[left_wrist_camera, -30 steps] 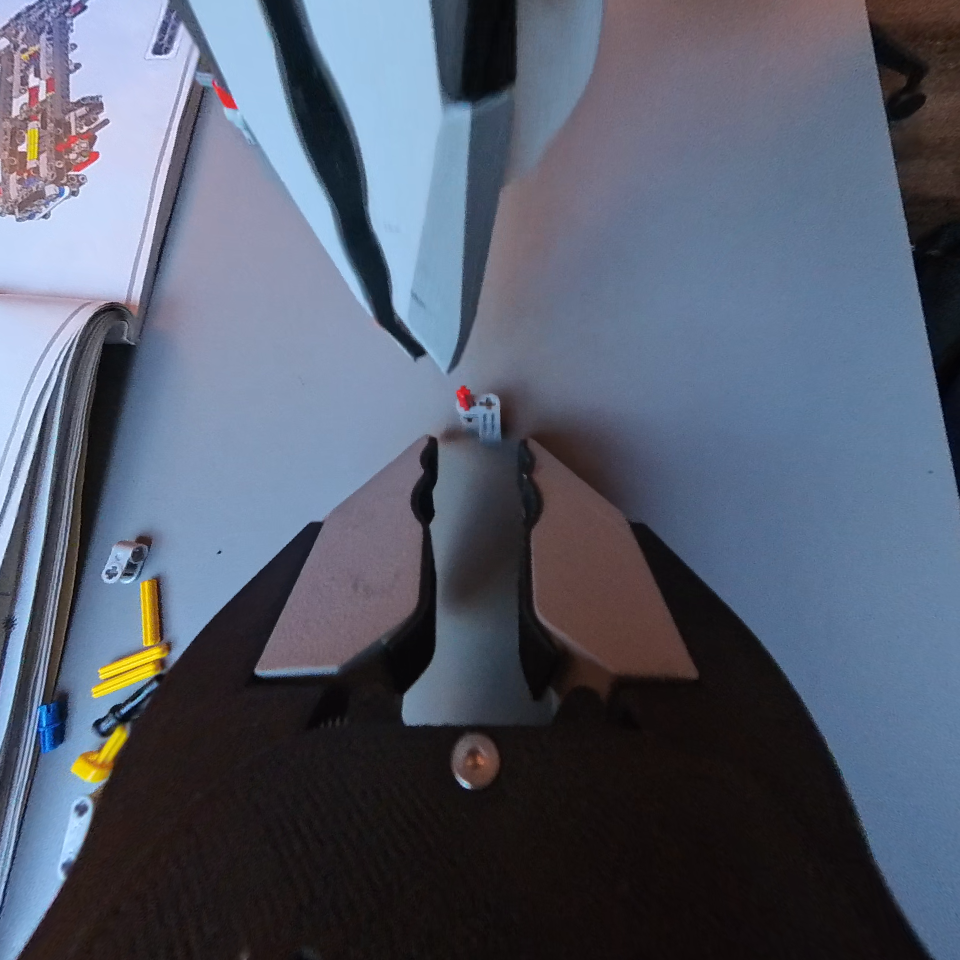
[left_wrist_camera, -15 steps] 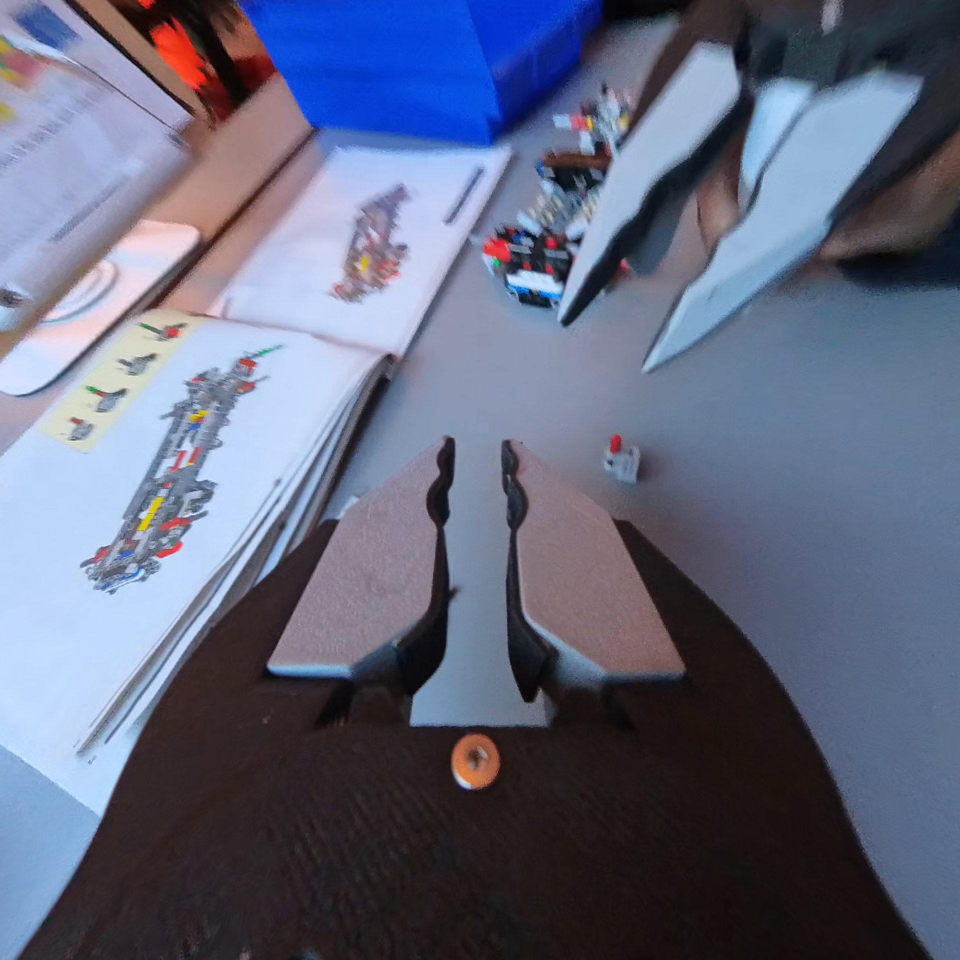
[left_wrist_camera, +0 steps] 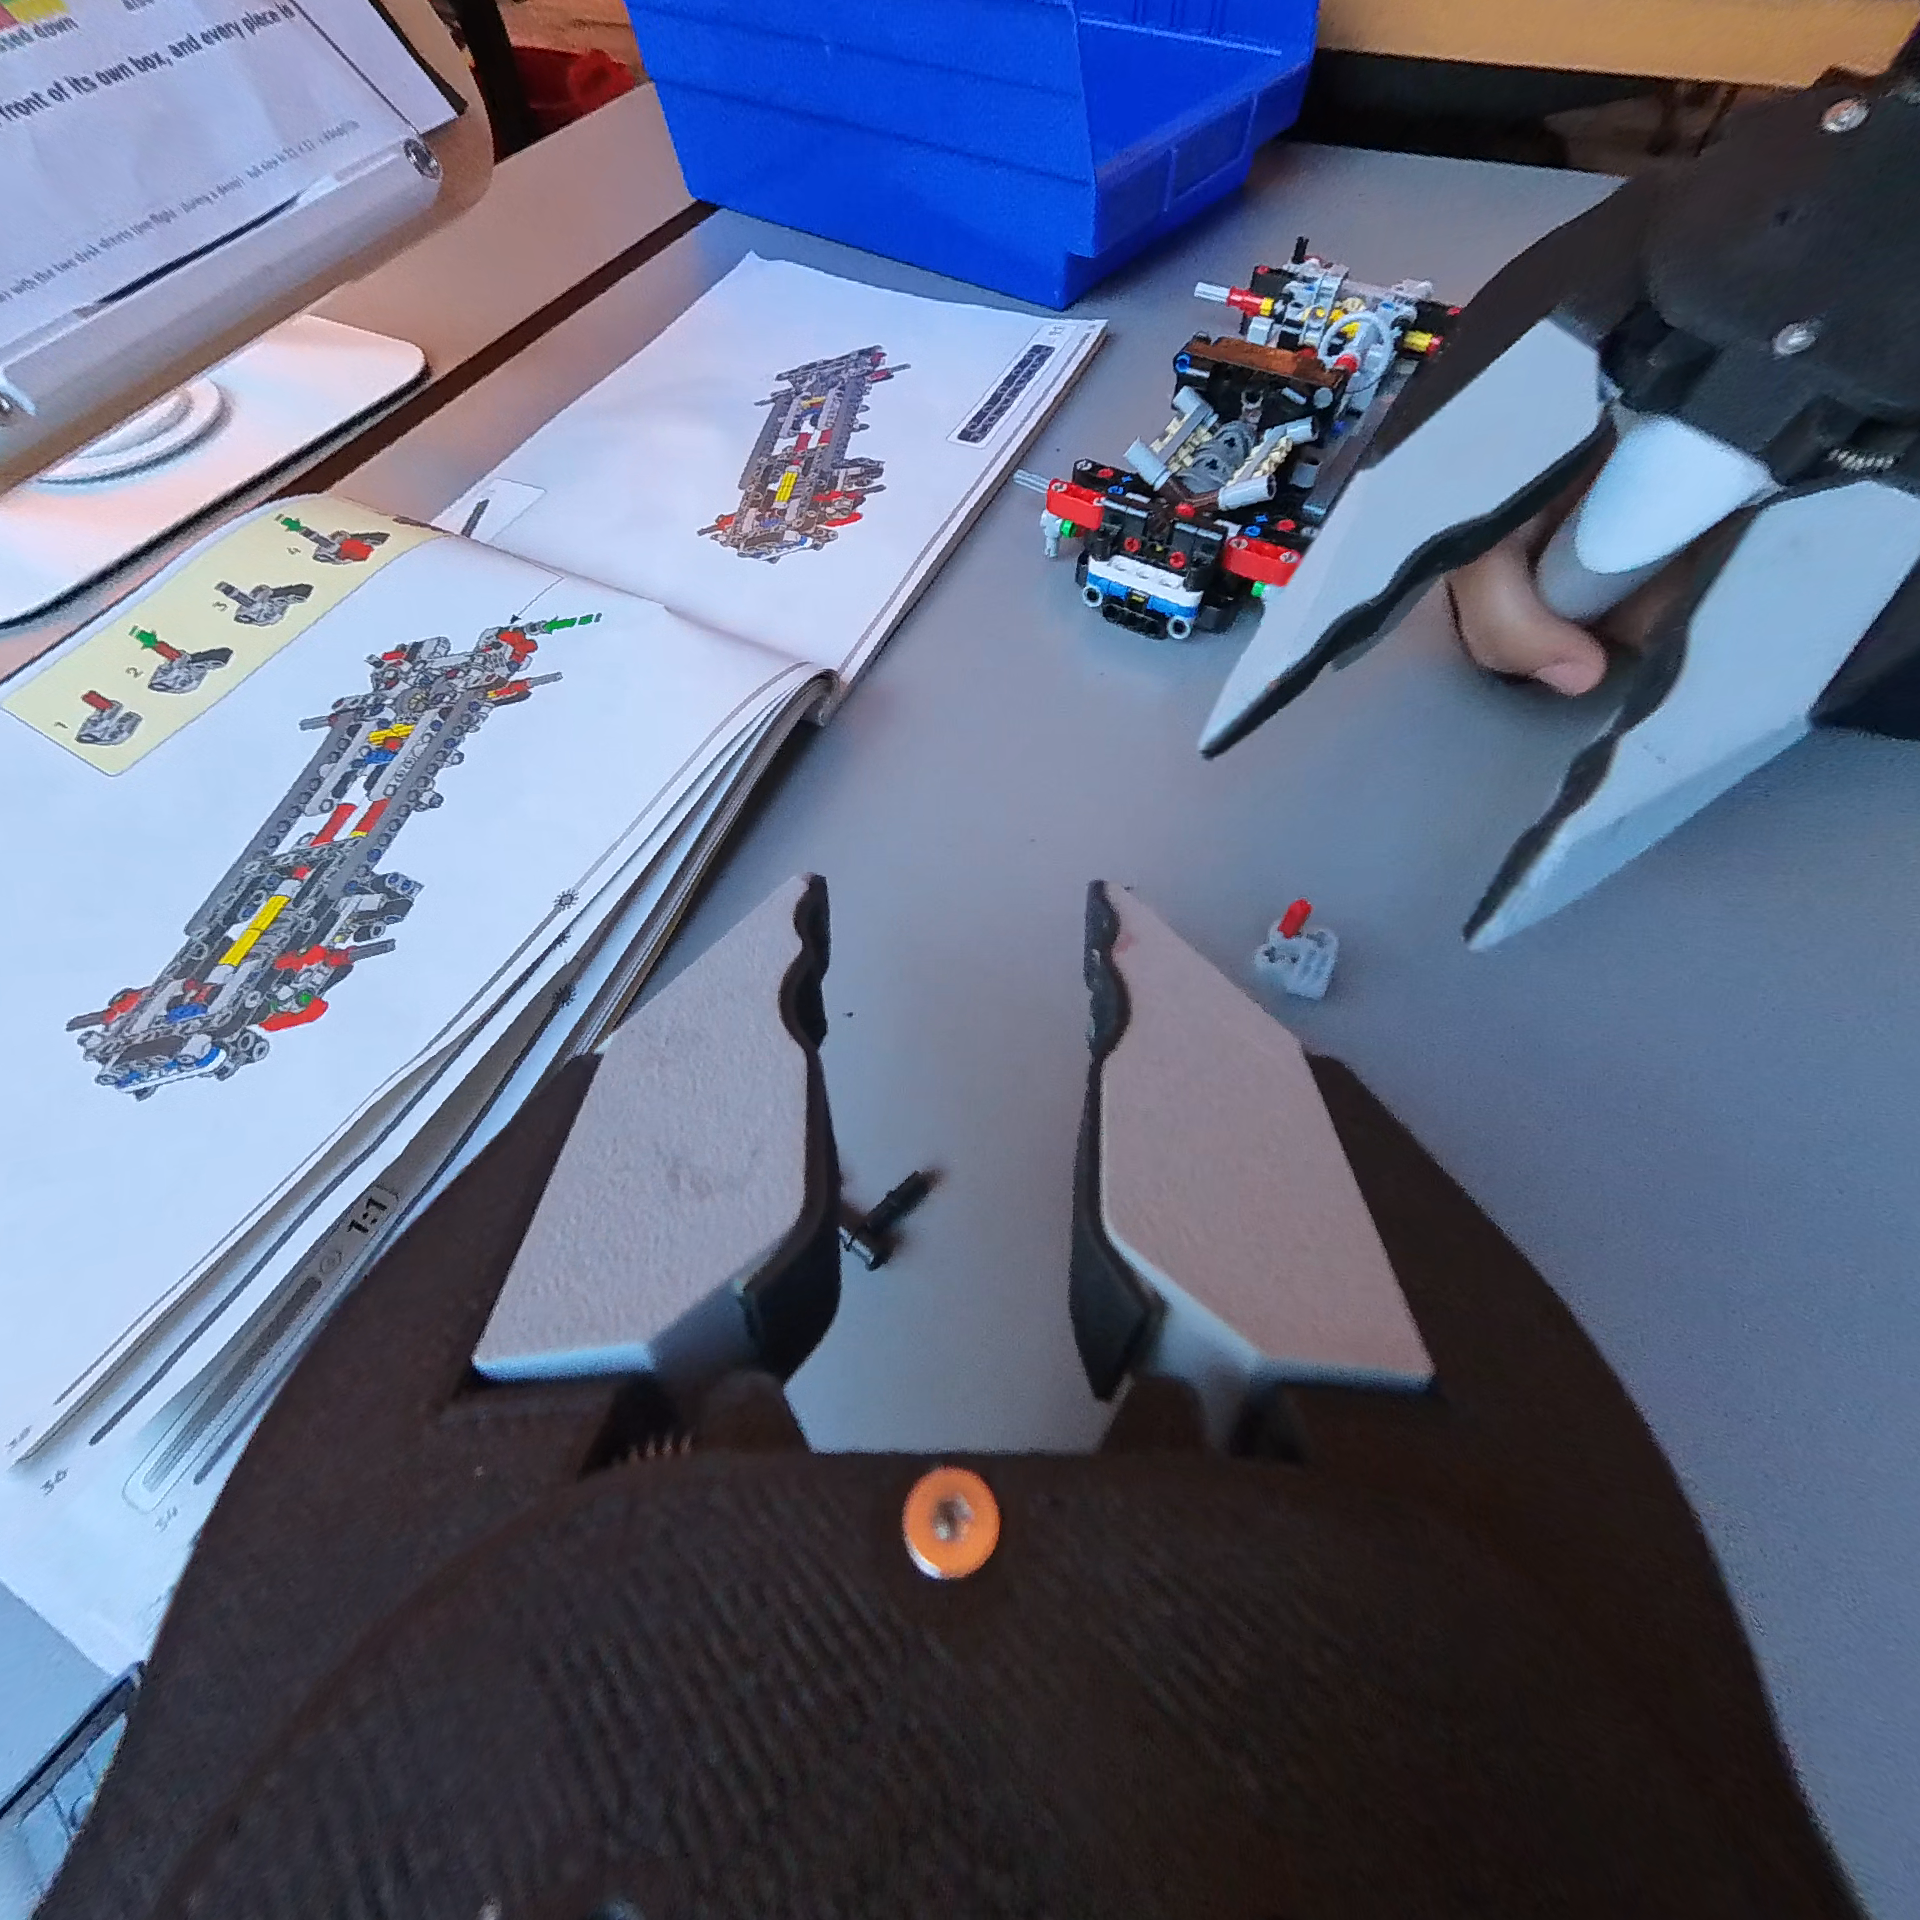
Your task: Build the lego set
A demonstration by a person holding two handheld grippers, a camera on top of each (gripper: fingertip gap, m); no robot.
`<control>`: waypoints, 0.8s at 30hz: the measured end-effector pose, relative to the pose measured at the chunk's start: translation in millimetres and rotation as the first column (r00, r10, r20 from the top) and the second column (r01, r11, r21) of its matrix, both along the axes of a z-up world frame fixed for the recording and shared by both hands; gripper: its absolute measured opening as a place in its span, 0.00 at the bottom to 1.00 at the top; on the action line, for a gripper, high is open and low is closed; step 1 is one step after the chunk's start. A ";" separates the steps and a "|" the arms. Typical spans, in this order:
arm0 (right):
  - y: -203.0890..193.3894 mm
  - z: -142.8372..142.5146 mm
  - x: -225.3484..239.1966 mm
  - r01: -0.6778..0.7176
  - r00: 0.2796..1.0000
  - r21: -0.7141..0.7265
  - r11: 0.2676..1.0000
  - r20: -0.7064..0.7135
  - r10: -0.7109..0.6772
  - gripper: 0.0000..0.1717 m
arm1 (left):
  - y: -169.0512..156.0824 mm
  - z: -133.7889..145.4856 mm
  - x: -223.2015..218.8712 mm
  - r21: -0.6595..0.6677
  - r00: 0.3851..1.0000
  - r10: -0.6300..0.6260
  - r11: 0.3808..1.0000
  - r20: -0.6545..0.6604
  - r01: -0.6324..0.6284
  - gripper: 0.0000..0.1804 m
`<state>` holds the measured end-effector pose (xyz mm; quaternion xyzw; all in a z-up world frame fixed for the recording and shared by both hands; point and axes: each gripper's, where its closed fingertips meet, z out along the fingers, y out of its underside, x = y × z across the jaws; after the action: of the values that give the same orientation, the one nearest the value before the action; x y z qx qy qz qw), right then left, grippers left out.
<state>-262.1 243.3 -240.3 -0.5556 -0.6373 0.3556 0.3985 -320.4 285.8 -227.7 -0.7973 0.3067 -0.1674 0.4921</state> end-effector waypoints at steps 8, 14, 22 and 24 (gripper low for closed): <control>-3.7 -25.8 19.1 0.018 0.986 -0.079 0.997 0.168 -0.005 0.25 | 4.2 -8.7 -7.9 -0.030 0.999 0.043 0.999 -0.027 -0.044 0.24; -10.0 -45.4 20.8 0.035 0.957 -0.069 0.997 0.291 -0.014 0.19 | 11.7 -20.9 -29.4 -0.104 0.985 0.167 0.980 -0.044 -0.171 0.20; -28.8 -43.9 13.8 0.003 0.957 -0.135 0.991 0.288 0.037 0.19 | 11.4 -23.9 -29.5 -0.112 0.984 0.168 0.978 -0.062 -0.174 0.19; -35.8 -43.6 11.9 -0.014 0.956 -0.148 0.989 0.287 0.056 0.18 | 11.3 -24.8 -28.7 -0.113 0.984 0.166 0.979 -0.066 -0.172 0.19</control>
<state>-250.2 207.5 -283.9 -0.6176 -0.6712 0.3226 0.2531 -349.1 297.1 -252.5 -0.8526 0.2413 -0.1202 0.4477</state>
